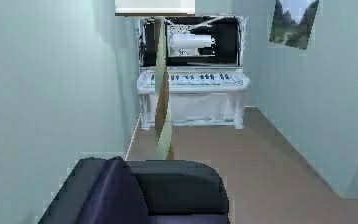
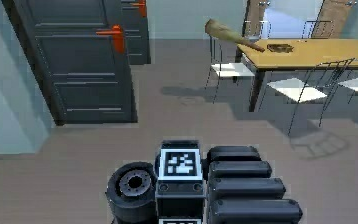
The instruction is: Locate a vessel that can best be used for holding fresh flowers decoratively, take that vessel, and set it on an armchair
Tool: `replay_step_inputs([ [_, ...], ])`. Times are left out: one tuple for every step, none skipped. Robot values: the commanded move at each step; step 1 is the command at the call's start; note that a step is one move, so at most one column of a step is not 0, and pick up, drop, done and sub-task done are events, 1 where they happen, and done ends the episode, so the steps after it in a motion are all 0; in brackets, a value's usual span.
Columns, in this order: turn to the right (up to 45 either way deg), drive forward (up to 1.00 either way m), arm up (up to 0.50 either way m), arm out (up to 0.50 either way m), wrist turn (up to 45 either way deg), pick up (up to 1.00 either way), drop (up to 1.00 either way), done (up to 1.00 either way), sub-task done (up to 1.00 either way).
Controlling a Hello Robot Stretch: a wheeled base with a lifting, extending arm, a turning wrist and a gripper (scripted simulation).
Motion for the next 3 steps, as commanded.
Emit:
replay_step_inputs([
  [45.0, 0.00, 0.00, 0.00, 0.0, 0.00, 0.00, 0.00, 0.00],
  [36.0, 0.00, 0.00, 0.00, 0.0, 0.00, 0.00, 0.00, 0.00],
  [-45.0, 0.00, 0.00, 0.00, 0.0, 0.00, 0.00, 0.00, 0.00],
])
